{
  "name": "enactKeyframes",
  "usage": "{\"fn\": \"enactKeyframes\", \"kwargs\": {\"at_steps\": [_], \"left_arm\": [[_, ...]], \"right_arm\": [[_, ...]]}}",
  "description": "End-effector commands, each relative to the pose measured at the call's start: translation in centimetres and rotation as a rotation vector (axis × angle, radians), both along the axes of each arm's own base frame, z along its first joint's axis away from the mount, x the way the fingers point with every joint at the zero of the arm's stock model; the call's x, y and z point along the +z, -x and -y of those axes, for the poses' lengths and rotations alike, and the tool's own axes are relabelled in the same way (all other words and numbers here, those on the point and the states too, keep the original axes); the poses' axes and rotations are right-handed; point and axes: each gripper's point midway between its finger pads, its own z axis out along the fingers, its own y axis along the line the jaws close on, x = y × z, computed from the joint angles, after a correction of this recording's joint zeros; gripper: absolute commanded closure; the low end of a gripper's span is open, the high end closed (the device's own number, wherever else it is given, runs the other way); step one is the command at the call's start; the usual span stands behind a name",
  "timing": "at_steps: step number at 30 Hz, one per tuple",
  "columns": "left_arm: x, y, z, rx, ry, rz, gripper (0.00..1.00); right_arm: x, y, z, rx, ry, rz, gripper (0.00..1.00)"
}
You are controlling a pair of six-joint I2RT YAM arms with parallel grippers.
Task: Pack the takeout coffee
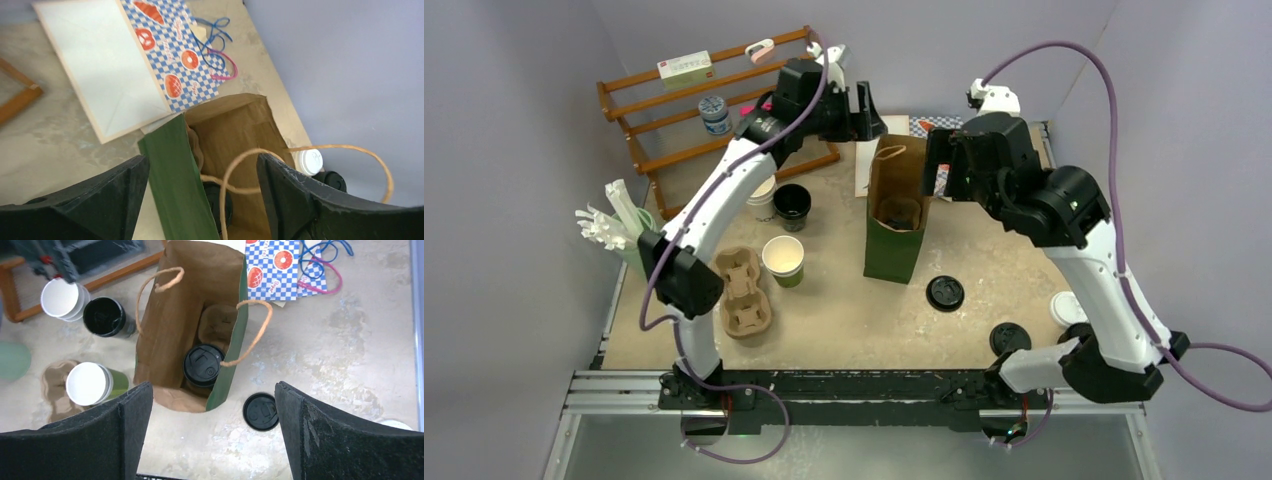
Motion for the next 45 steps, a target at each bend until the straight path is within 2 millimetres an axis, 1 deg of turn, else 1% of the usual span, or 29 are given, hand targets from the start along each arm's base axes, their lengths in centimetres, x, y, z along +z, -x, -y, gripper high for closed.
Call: {"fn": "enactKeyframes", "kwargs": {"at_steps": [1,2,4,6,8,10,12,14,15,17,19,20,23,24,25,26,27,29,32,35,38,41,45], "left_arm": [[7.3,2.7,-4.4,0.077,-0.033,0.181,0.17],[7.6,3.3,-5.3,0.104,-0.049,0.186,0.17],[7.1,4.4,-7.5,0.165,-0.103,0.174,0.16],[6.5,5.8,-10.0,0.229,-0.169,0.163,0.15],[5.4,7.3,-12.4,0.275,-0.238,0.153,0.13],[4.3,8.9,-14.5,0.315,-0.284,0.151,0.11],[3.3,10.5,-16.2,0.339,-0.308,0.162,0.1],[2.6,12.5,-18.5,0.454,-0.274,0.119,0.1],[3.0,13.8,-19.5,0.491,-0.228,0.124,0.1],[2.3,15.4,-19.6,0.451,-0.194,0.142,0.09],[1.1,16.5,-19.9,0.441,-0.191,0.122,0.09],[0.2,16.8,-20.3,0.452,-0.208,0.093,0.15],[-3.5,17.6,-21.5,0.5,-0.304,-0.034,0.37],[-4.6,17.7,-22.0,0.519,-0.339,-0.074,0.4],[-5.6,17.8,-22.2,0.53,-0.369,-0.104,0.42],[-6.4,17.8,-22.4,0.535,-0.39,-0.13,0.42],[-7.2,17.7,-22.3,0.534,-0.404,-0.15,0.42],[-8.5,17.4,-21.8,0.528,-0.408,-0.176,0.42],[-10.1,16.5,-21.0,0.521,-0.397,-0.201,0.42],[-11.8,15.8,-20.6,0.514,-0.403,-0.229,0.42],[-14.6,15.4,-20.7,0.524,-0.427,-0.284,0.42],[-16.5,15.0,-21.1,0.547,-0.454,-0.326,0.45],[-17.9,14.7,-20.8,0.537,-0.444,-0.347,0.51]], "right_arm": [[1.4,1.3,-0.5,0.07,-0.085,0.043,0.13],[1.6,1.4,-0.5,0.075,-0.083,0.048,0.15],[1.7,1.5,-0.1,0.075,-0.067,0.05,0.16],[1.4,1.5,0.8,0.037,-0.036,0.047,0.17],[0.2,1.5,1.8,-0.008,0.008,0.024,0.18],[-1.4,1.7,2.2,-0.044,0.02,-0.019,0.19],[-2.5,2.1,1.8,-0.044,-0.005,-0.056,0.21],[-3.1,2.5,1.3,-0.033,-0.05,-0.072,0.23],[-3.2,2.8,1.2,-0.037,-0.074,-0.073,0.24],[-3.8,3.2,1.2,-0.041,-0.109,-0.073,0.25],[-4.6,3.7,1.5,-0.058,-0.14,-0.078,0.27],[-5.0,4.1,1.9,-0.075,-0.156,-0.079,0.29],[-7.7,5.1,2.8,-0.139,-0.172,-0.125,0.32],[-8.7,5.4,3.0,-0.158,-0.172,-0.144,0.33],[-9.6,5.7,3.1,-0.165,-0.173,-0.162,0.34],[-11.1,6.0,3.0,-0.162,-0.161,-0.192,0.34],[-12.2,6.2,2.6,-0.139,-0.162,-0.218,0.34],[-14.5,6.8,2.5,-0.138,-0.14,-0.272,0.34],[-16.9,7.4,2.1,-0.137,-0.152,-0.327,0.38],[-18.0,7.7,1.6,-0.109,-0.183,-0.325,0.38],[-19.4,8.0,1.8,-0.116,-0.177,-0.339,0.38],[-19.7,8.0,1.7,-0.108,-0.169,-0.353,0.39],[-19.9,8.0,1.7,-0.103,-0.15,-0.364,0.4]]}}
